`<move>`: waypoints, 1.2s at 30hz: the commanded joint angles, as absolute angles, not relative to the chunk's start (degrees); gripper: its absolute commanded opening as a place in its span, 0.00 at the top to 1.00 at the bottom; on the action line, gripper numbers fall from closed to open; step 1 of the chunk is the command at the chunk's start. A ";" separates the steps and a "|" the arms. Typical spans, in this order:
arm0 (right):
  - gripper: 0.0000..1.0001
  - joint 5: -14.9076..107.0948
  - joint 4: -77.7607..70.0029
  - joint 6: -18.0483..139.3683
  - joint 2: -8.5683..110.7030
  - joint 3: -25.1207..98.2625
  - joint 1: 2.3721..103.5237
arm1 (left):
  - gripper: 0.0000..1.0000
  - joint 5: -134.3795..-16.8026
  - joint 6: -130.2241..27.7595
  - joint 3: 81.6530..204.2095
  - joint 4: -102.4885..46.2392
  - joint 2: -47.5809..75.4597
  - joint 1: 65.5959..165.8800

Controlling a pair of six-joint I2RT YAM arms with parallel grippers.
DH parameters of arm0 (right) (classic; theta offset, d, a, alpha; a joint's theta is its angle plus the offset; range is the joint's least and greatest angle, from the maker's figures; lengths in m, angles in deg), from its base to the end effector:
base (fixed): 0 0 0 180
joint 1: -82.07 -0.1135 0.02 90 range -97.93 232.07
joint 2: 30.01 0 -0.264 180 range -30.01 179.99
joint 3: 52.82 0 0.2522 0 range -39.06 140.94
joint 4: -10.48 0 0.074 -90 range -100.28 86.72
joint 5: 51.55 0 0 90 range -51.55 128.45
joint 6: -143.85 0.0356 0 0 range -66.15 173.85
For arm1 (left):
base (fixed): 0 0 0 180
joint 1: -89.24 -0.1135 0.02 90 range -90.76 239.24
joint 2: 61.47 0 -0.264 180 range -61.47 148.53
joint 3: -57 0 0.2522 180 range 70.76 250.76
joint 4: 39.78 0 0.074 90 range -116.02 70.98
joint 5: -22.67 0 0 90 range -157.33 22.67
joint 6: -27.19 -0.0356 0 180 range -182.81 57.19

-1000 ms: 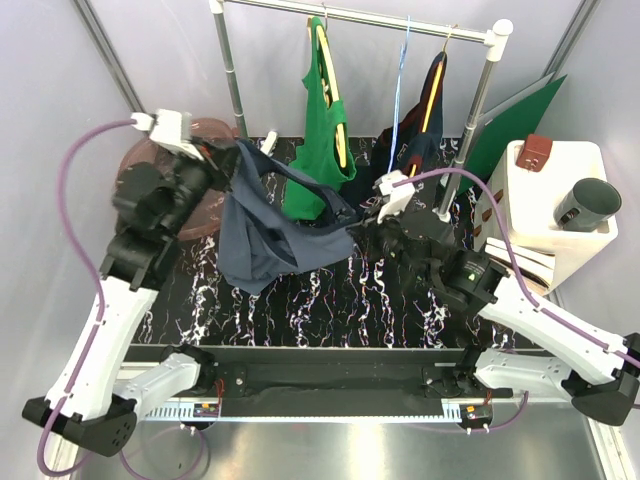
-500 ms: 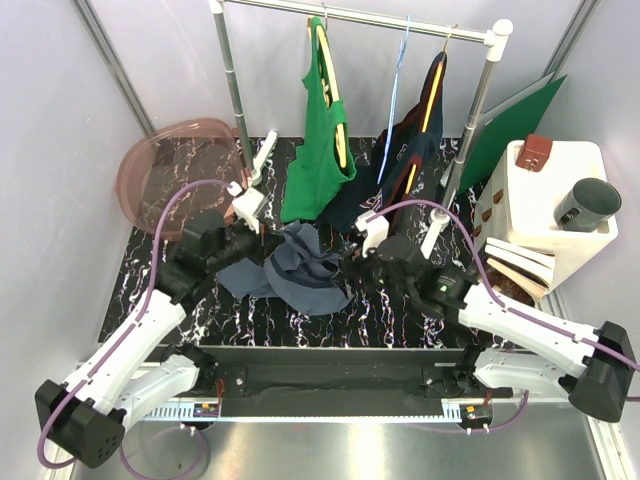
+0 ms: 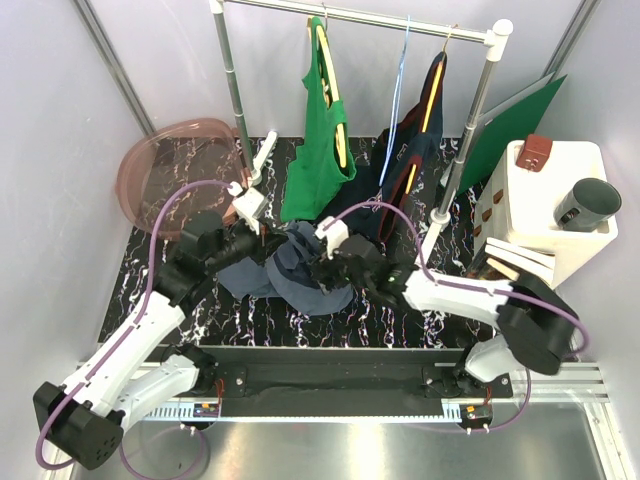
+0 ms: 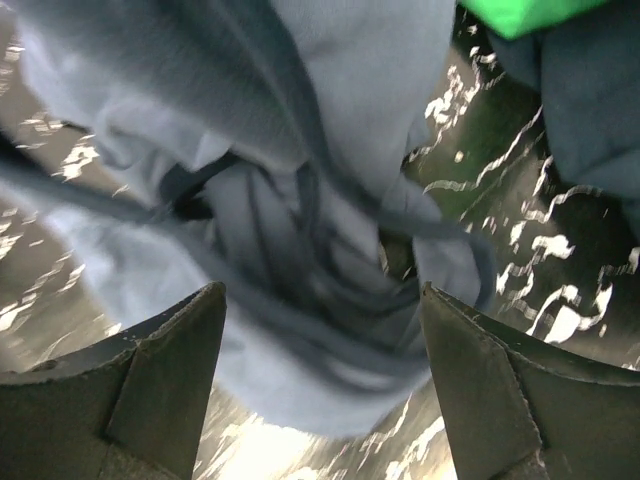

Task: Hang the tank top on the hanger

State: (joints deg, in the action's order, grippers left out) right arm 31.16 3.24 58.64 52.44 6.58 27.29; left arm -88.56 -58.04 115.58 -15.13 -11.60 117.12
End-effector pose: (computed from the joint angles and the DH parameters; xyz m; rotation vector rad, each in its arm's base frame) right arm 0.1835 0.2521 0.2213 -0.8302 1.9652 0.4900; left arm 0.1727 -0.1059 0.3241 0.6356 1.7847 -0.7351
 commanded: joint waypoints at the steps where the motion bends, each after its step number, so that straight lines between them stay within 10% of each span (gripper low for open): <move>1: 0.15 27.82 10.77 51.30 58.92 12.52 27.14 | 1.00 -90.26 -57.80 116.38 -18.02 -13.48 117.54; 6: 0.25 22.29 12.70 49.54 64.99 15.08 27.32 | 1.00 -91.85 -58.33 116.73 -18.20 -11.90 117.80; 14: 1.00 17.63 16.32 48.13 61.05 12.27 27.23 | 1.00 -91.51 -58.60 116.99 -19.25 -9.00 117.80; 17: 1.00 14.73 11.33 51.10 59.20 13.05 27.41 | 0.45 -82.64 -55.96 116.47 -18.73 -8.29 117.72; 18: 1.00 12.37 10.00 51.99 58.76 13.23 27.32 | 0.10 -80.19 -55.52 116.12 -18.38 -8.55 117.80; 19: 1.00 11.39 8.60 52.96 58.32 13.49 27.32 | 0.05 -74.59 -54.12 114.63 -18.11 -8.99 117.89; 36: 1.00 6.81 -2.93 62.90 54.89 15.96 27.32 | 0.05 -55.90 -20.91 78.00 -25.64 -35.62 124.75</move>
